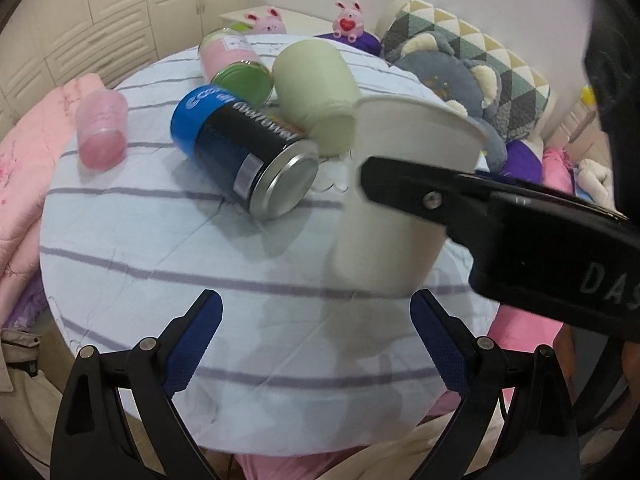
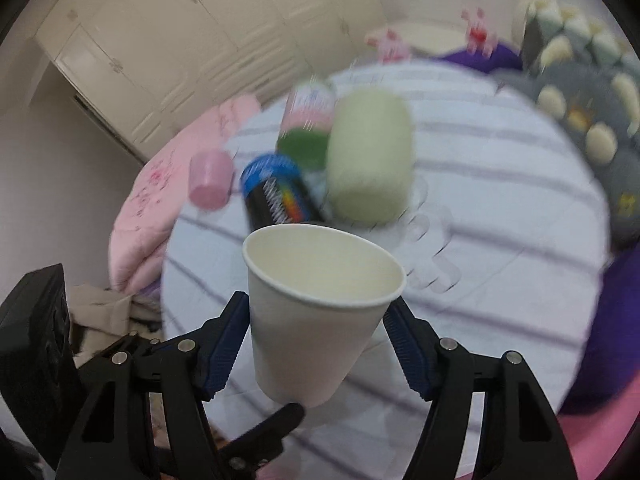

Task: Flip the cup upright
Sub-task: 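Lower the white cup rim-up onto the table with the right gripper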

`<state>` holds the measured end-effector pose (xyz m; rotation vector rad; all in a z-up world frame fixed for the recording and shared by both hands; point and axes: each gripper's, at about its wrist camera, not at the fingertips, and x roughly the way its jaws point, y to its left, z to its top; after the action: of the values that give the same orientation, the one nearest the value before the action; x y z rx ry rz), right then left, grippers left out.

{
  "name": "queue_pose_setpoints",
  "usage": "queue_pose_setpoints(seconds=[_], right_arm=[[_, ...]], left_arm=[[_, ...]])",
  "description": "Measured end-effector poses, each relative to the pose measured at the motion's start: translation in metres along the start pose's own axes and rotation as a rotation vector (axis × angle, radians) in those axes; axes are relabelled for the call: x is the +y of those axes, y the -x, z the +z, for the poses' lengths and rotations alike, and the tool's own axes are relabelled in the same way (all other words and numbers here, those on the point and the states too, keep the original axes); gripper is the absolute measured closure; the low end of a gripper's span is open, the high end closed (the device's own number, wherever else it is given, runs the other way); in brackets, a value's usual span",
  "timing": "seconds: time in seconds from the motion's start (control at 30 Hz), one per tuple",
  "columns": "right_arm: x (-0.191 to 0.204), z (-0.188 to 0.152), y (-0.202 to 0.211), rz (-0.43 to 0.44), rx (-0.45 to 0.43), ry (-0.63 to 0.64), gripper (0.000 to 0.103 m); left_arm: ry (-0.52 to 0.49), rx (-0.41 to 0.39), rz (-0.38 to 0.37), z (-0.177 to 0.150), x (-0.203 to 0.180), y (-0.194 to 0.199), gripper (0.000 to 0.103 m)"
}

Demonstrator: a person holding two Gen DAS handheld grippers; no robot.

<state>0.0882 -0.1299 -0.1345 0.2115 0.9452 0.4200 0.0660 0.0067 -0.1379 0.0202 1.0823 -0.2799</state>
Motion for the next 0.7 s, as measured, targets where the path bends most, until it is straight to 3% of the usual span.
queue_pose_setpoints(seconds=[0.2,0.33,0.43,0.7], right_arm=[[-0.01,0.01,0.004,-0.184,-0.107,0.145,0.034],[-0.002,0.009,0.0,-0.237,-0.168,0.236,0.034],[0.003,0.007,-0.005,-0.236,-0.187,0.283,0.034],[-0.003,-0.004,-0.011,-0.219,-0.171,0.262,0.033]], left_arm=[[0.016,0.0,0.043,0.014,-0.008,-0.01,0.007],[0.039,0.005,0.103,0.016,-0.004,-0.014,0.007],[0.047,0.007,0.132,0.017,-0.002,-0.016,0.007],[0.029,0.031,0.185,0.012,-0.003,-0.024,0.006]])
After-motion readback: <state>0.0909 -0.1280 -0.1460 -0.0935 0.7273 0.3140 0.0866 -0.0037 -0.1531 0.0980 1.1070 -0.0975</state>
